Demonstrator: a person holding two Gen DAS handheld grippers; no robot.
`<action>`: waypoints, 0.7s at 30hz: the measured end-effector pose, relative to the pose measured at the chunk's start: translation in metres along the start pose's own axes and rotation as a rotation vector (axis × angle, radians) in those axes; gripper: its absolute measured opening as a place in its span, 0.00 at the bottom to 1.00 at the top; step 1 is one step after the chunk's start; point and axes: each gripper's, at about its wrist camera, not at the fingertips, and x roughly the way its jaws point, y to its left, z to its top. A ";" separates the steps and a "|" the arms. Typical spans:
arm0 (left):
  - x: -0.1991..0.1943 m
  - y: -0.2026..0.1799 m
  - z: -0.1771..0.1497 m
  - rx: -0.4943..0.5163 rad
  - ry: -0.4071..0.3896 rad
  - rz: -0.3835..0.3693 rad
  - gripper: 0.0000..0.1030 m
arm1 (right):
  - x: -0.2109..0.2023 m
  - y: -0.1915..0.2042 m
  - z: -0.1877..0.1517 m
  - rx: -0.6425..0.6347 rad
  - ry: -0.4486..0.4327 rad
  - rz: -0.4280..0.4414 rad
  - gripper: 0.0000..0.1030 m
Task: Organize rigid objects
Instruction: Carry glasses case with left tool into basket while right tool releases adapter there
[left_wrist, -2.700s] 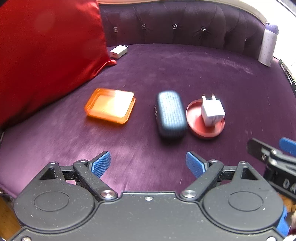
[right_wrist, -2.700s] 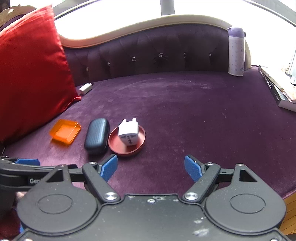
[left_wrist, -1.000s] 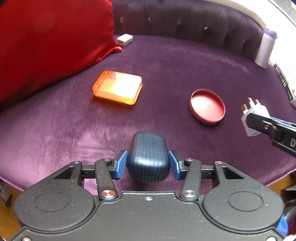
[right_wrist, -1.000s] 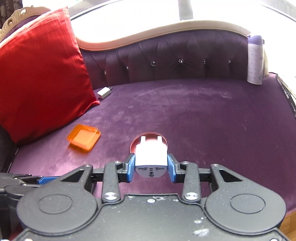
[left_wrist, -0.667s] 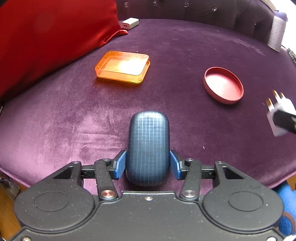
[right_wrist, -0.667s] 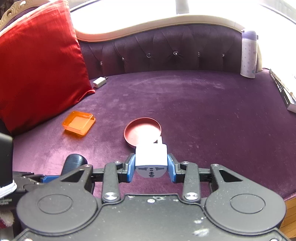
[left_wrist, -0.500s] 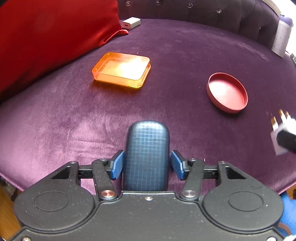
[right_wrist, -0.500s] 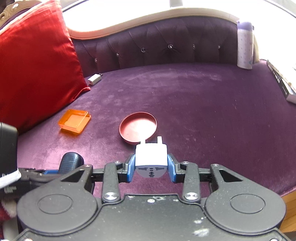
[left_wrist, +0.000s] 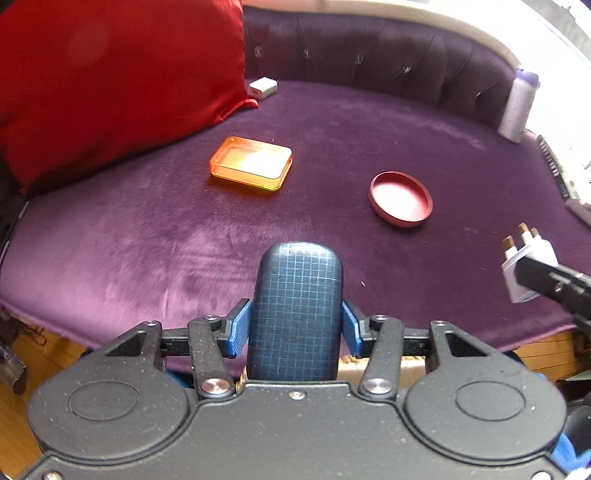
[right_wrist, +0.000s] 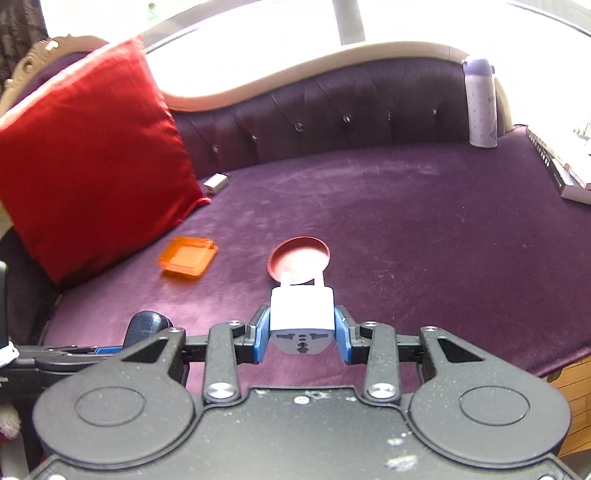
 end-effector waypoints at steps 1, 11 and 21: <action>-0.009 0.000 -0.005 -0.001 -0.009 -0.007 0.48 | -0.009 0.001 -0.005 0.000 -0.005 0.007 0.35; -0.057 -0.007 -0.069 0.017 -0.041 -0.048 0.48 | -0.079 0.013 -0.075 0.002 0.000 0.026 0.35; -0.074 -0.007 -0.113 0.016 -0.059 -0.029 0.48 | -0.111 0.039 -0.135 -0.087 0.008 -0.026 0.35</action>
